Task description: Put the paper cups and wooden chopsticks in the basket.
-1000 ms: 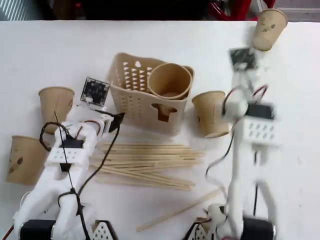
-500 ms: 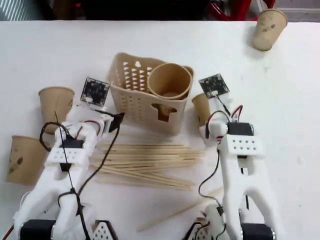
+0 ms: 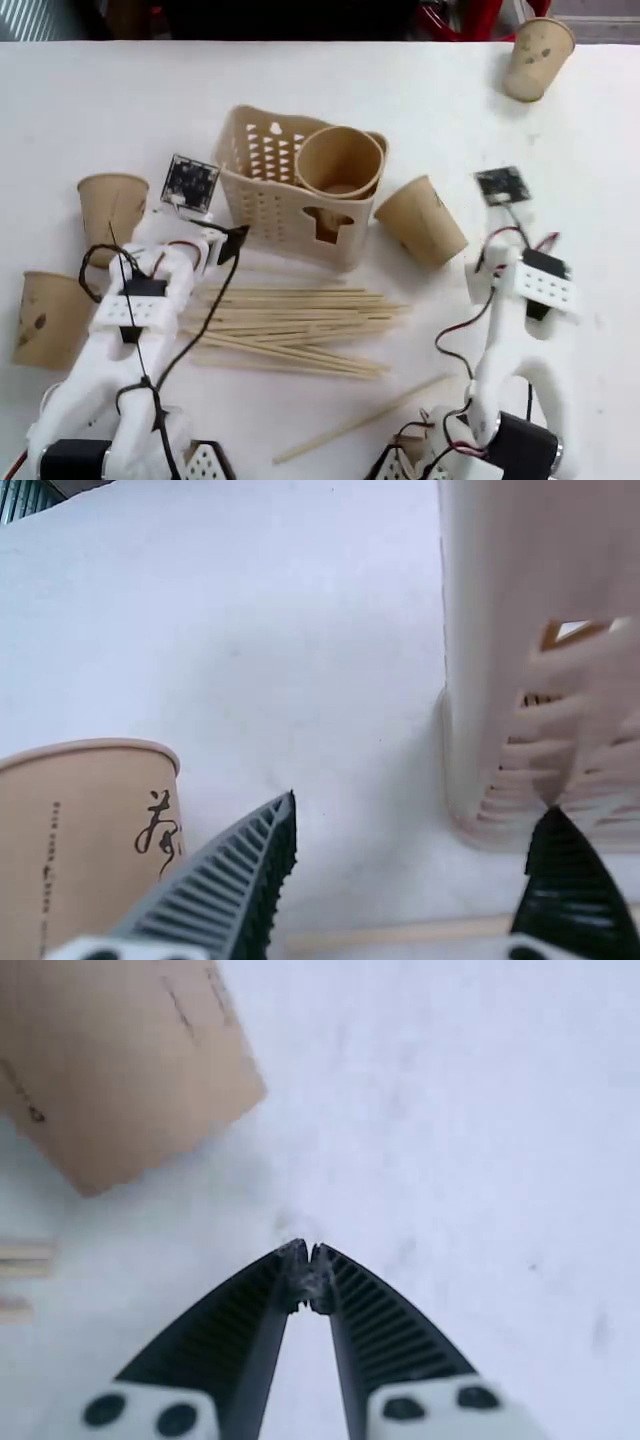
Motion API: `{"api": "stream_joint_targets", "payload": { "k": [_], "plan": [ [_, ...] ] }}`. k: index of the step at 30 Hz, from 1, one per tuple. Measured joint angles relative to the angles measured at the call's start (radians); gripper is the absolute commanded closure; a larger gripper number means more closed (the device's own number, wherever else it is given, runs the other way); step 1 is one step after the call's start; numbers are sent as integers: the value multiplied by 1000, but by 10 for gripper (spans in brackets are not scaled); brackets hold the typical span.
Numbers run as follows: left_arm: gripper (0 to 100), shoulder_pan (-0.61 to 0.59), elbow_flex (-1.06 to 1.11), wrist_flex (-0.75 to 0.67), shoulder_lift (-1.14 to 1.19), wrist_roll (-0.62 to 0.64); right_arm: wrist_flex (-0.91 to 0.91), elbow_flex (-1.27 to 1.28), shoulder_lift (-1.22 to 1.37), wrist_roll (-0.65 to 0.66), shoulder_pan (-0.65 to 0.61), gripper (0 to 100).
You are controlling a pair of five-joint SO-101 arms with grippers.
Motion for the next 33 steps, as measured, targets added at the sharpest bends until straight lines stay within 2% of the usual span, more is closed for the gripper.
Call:
{"api": "stream_joint_targets", "payload": {
  "k": [4,8,11,14,21,29,33],
  "plan": [
    [647,0,0,0,0,0,18,-18,0,-32,5,981],
    [647,0,0,0,0,0,95,-91,-31,-101,-101,981],
    [647,0,0,0,0,0,129,-123,-78,-115,-198,981],
    [647,0,0,0,0,0,132,-135,-104,-115,-236,981],
    [647,0,0,0,0,0,34,-130,-110,-121,-245,981],
    [647,0,0,0,0,0,-115,15,-112,-118,-244,981],
    [647,0,0,0,0,0,-153,64,-127,-63,-244,981]
  ]
}}
